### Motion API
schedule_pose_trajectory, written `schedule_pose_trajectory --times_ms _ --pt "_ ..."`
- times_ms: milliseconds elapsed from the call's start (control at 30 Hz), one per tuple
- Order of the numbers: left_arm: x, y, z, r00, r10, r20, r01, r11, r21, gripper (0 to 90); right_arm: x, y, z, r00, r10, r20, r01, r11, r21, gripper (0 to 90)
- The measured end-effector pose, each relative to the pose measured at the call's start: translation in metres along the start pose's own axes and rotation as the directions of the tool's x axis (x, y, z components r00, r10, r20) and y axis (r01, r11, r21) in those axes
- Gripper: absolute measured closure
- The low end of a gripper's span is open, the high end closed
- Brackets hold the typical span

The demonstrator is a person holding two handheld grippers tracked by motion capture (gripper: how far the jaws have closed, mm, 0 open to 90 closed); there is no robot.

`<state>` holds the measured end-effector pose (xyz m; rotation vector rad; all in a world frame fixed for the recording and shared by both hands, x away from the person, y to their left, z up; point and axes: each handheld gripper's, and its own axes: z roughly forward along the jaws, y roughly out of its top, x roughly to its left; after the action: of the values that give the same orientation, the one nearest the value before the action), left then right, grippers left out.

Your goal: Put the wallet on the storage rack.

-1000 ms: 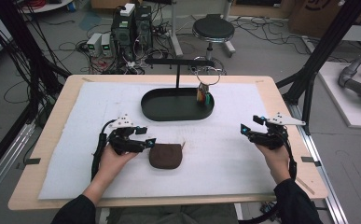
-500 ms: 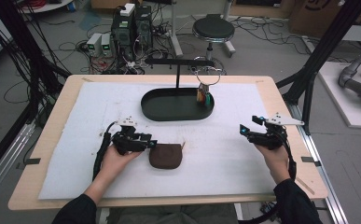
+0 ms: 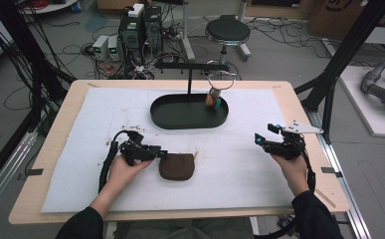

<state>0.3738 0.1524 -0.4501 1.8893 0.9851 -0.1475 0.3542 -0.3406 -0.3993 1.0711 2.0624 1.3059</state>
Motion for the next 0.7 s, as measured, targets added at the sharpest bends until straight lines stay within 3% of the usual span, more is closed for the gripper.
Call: schedule_pose_trajectory --times_ms 100,333,433,600,700 --pt "-0.007 0.001 -0.001 0.9983 0.058 0.007 -0.058 0.9983 -0.001 66.8 0.0 0.0 0.001 1.0 -0.003 -0.001 0.003 1.0 0.001 29.8" --pt "-0.015 0.0 -0.002 0.9925 0.119 -0.027 -0.12 0.9927 -0.011 72.9 0.001 0.001 0.0 0.9999 -0.012 -0.003 0.011 1.0 -0.006 32.3" --pt "-0.02 0.002 -0.007 0.9887 0.148 -0.024 -0.149 0.9874 -0.052 78.2 0.001 0.001 -0.001 1.0 -0.008 -0.003 0.008 1.0 -0.013 32.9" --pt "-0.033 0.003 -0.013 0.9751 0.22 -0.028 -0.222 0.9695 -0.104 82.3 0.002 0.003 -0.003 0.9999 -0.011 -0.003 0.011 1.0 -0.026 33.3" --pt "-0.042 0.005 -0.017 0.9615 0.274 -0.025 -0.274 0.9517 -0.138 83.8 0.005 0.005 -0.003 0.9998 -0.017 -0.014 0.016 0.999 -0.037 33.3"
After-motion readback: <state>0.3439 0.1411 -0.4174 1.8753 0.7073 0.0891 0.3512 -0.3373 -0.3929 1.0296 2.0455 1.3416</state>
